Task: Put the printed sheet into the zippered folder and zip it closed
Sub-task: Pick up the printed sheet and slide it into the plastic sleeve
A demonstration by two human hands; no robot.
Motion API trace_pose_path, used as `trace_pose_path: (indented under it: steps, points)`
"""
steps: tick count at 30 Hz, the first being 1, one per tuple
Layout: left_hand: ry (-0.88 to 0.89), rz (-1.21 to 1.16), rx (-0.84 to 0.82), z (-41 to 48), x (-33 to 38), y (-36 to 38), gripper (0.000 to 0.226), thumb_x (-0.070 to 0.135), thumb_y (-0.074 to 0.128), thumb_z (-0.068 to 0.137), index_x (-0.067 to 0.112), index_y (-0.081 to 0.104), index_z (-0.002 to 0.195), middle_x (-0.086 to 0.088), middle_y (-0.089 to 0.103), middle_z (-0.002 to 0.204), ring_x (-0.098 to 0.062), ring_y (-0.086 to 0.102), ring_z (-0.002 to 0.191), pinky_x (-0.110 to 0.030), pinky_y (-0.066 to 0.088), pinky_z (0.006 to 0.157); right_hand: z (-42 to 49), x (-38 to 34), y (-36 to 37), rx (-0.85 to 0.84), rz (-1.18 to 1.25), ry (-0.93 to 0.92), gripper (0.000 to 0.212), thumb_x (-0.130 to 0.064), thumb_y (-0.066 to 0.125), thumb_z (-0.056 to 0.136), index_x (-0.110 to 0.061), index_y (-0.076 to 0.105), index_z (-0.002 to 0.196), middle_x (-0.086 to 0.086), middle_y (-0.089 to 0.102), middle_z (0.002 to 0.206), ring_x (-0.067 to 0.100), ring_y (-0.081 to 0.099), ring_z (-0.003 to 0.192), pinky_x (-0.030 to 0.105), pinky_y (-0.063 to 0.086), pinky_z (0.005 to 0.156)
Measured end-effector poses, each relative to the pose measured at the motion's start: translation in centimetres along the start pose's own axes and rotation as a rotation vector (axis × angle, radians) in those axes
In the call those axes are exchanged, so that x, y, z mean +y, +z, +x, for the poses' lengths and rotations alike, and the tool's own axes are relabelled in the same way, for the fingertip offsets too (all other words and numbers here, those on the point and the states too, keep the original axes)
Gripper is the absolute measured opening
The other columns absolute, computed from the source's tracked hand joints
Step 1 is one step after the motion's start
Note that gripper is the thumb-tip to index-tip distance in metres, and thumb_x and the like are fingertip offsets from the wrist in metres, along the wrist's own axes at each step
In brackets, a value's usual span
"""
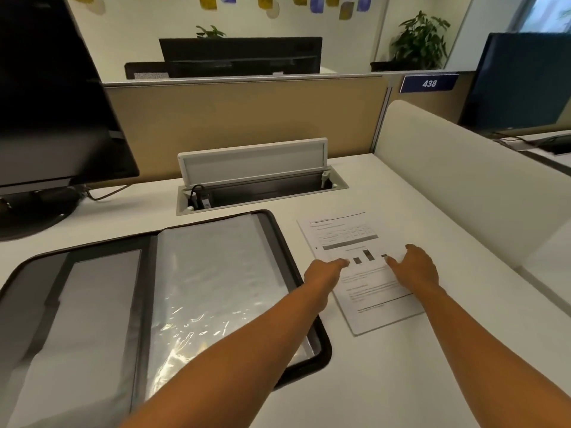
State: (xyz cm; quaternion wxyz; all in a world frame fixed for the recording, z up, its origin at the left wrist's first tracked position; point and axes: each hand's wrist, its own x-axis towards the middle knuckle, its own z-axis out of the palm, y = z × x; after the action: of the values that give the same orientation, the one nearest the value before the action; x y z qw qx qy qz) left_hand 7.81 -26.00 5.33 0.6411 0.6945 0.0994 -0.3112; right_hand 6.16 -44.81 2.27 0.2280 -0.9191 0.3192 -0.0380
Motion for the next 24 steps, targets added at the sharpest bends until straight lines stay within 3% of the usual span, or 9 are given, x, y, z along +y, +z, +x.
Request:
trace_pose_path:
  steps: [5, 8, 11, 13, 15, 17, 20, 24]
  points:
    - [-0.035, -0.063, 0.04, 0.8, -0.1, 1.5, 0.05, 0.027, 0.058, 0.087, 0.008, 0.043, 0.13, -0.008, 0.05, 0.134, -0.023, 0.047, 0.113, -0.027, 0.035, 0.082, 0.9, 0.4, 0.2, -0.023, -0.059, 0.039, 0.064, -0.042, 0.052, 0.087, 0.003, 0.035, 0.13, 0.024, 0.046, 0.133, 0.038, 0.043, 0.123, 0.045, 0.036, 0.101]
    - [-0.045, -0.101, 0.04, 0.9, 0.1, 1.8, 0.046, 0.024, 0.057, 0.088, 0.007, 0.043, 0.128, -0.007, 0.052, 0.13, -0.014, 0.046, 0.089, -0.023, 0.036, 0.076, 1.1, 0.4, 0.3, 0.017, -0.081, 0.038, 0.061, -0.039, 0.054, 0.087, 0.004, 0.038, 0.127, 0.024, 0.047, 0.13, 0.038, 0.043, 0.121, 0.045, 0.039, 0.097]
    - [-0.057, -0.154, 0.081, 0.9, 0.2, 1.6, 0.04, 0.023, 0.054, 0.09, 0.006, 0.044, 0.125, 0.003, 0.056, 0.089, -0.008, 0.04, 0.063, -0.019, 0.033, 0.051, 1.4, 0.4, 0.1, 0.029, -0.081, 0.08, 0.057, -0.037, 0.052, 0.089, 0.005, 0.04, 0.126, 0.024, 0.047, 0.13, 0.038, 0.042, 0.121, 0.046, 0.04, 0.097]
    - [-0.073, -0.174, 0.099, 0.8, 0.3, 1.1, 0.035, 0.023, 0.053, 0.091, 0.008, 0.046, 0.122, 0.004, 0.05, 0.076, -0.009, 0.044, 0.063, -0.021, 0.035, 0.049, 1.7, 0.4, -0.1, 0.014, -0.062, 0.152, 0.05, -0.033, 0.05, 0.09, 0.005, 0.043, 0.123, 0.024, 0.048, 0.129, 0.039, 0.044, 0.12, 0.046, 0.04, 0.097]
    - [-0.107, -0.198, 0.074, 0.6, 0.4, 0.6, 0.028, 0.021, 0.051, 0.092, 0.007, 0.049, 0.116, -0.003, 0.058, 0.084, -0.015, 0.055, 0.073, -0.024, 0.044, 0.054, 1.9, 0.6, -0.3, -0.019, -0.002, 0.231, 0.042, -0.024, 0.049, 0.091, 0.004, 0.047, 0.122, 0.023, 0.05, 0.128, 0.039, 0.048, 0.118, 0.044, 0.041, 0.097]
    - [-0.128, -0.235, 0.065, 0.4, 0.3, 0.2, 0.013, 0.015, 0.05, 0.092, 0.009, 0.049, 0.104, -0.005, 0.059, 0.082, -0.016, 0.056, 0.07, -0.025, 0.046, 0.046, 1.9, 0.7, -0.5, -0.04, 0.063, 0.272, 0.038, -0.014, 0.047, 0.091, 0.003, 0.046, 0.124, 0.023, 0.051, 0.129, 0.039, 0.049, 0.117, 0.04, 0.042, 0.096]
    - [-0.12, -0.223, 0.094, 0.4, 0.0, -0.3, 0.002, 0.01, 0.049, 0.092, 0.01, 0.047, 0.091, -0.005, 0.056, 0.078, -0.015, 0.054, 0.067, -0.023, 0.045, 0.05, 1.7, 0.7, -0.8, -0.012, 0.126, 0.248, 0.037, -0.007, 0.045, 0.089, -0.001, 0.047, 0.126, 0.023, 0.052, 0.129, 0.039, 0.05, 0.115, 0.039, 0.042, 0.095]
    - [-0.097, -0.159, 0.057, 0.9, 0.1, -1.2, 0.001, 0.007, 0.053, 0.089, 0.007, 0.053, 0.089, -0.009, 0.06, 0.089, -0.015, 0.054, 0.07, -0.023, 0.045, 0.058, 1.0, -0.7, -1.5, 0.085, 0.22, 0.102, 0.026, -0.008, 0.045, 0.091, -0.002, 0.054, 0.115, 0.022, 0.058, 0.119, 0.039, 0.055, 0.104, 0.037, 0.044, 0.083]
